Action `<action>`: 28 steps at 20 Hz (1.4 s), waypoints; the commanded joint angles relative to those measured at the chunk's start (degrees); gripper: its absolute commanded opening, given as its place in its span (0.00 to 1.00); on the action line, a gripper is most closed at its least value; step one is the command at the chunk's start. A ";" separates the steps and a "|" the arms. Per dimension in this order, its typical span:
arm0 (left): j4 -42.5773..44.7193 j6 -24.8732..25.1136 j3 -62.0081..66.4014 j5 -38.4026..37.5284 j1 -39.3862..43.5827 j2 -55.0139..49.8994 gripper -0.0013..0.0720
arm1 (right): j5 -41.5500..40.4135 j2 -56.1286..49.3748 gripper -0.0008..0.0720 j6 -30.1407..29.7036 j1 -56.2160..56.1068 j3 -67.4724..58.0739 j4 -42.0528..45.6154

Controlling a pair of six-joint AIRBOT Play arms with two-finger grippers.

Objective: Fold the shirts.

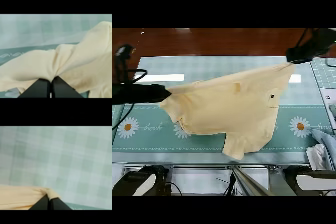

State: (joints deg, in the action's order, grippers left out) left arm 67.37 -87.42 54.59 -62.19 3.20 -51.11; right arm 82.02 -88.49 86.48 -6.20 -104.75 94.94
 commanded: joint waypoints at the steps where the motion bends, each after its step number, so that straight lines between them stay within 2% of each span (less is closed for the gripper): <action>1: -2.95 5.07 -2.64 13.51 0.04 -12.94 0.05 | -9.64 -8.61 0.06 2.93 0.02 0.00 -4.31; 5: -3.10 7.45 -2.25 21.68 0.04 -22.18 0.05 | -12.02 -13.25 0.06 5.57 0.02 0.00 -4.52; 9: -3.30 7.26 -2.25 20.83 0.04 -25.53 0.05 | -10.93 -15.50 0.07 7.48 0.02 0.00 -4.96; 10: -3.34 7.26 -2.23 20.37 0.04 -25.40 0.06 | -10.80 -15.41 0.18 7.54 0.02 0.00 -5.35; 11: -3.26 7.30 -2.08 20.11 0.00 -25.18 0.10 | -10.27 -15.04 0.37 6.97 0.02 -0.02 -6.29; 12: -2.16 7.30 -1.36 19.58 -0.13 -25.00 0.27 | -9.38 -14.32 0.55 5.70 0.02 -0.11 -6.58; 13: 1.18 7.30 0.26 17.29 -0.59 -24.83 0.53 | -7.76 -13.46 0.62 3.50 0.02 -0.50 -6.21; 14: 5.86 7.30 2.45 13.92 -1.40 -24.70 0.68 | -5.35 -12.22 0.62 1.38 0.13 -1.16 -4.35; 15: 11.67 7.28 5.27 8.92 -2.60 -24.65 0.76 | -2.91 -10.58 0.62 -0.20 0.39 -1.44 -1.73; 17: 20.41 7.28 9.73 -2.58 -5.99 -24.55 0.75 | 2.29 -6.67 0.62 -2.38 2.05 -1.42 4.11; 18: 20.65 7.26 10.08 -6.03 -8.28 -24.06 0.74 | 4.48 -5.29 0.62 -2.54 3.74 -1.42 5.25; 20: 13.86 7.32 7.43 -9.75 -13.64 -22.51 0.65 | 7.93 -3.58 0.62 -2.03 8.48 -1.42 2.71; 21: 10.51 8.26 5.07 -10.03 -15.80 -21.92 0.62 | 9.09 -2.99 0.62 -2.05 11.23 -0.90 -0.33; 25: 3.80 15.67 -3.63 -9.11 -21.62 -21.99 0.62 | 10.25 -0.74 0.62 -2.10 19.32 4.15 -12.31; 28: -1.86 21.24 -5.66 -7.89 -21.99 -23.26 0.63 | 7.54 1.01 0.62 -2.14 20.85 8.46 -13.25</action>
State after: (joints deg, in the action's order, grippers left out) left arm 71.70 -71.99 51.66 -70.00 -17.06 -73.63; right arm 90.35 -89.12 84.55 11.99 -99.74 85.60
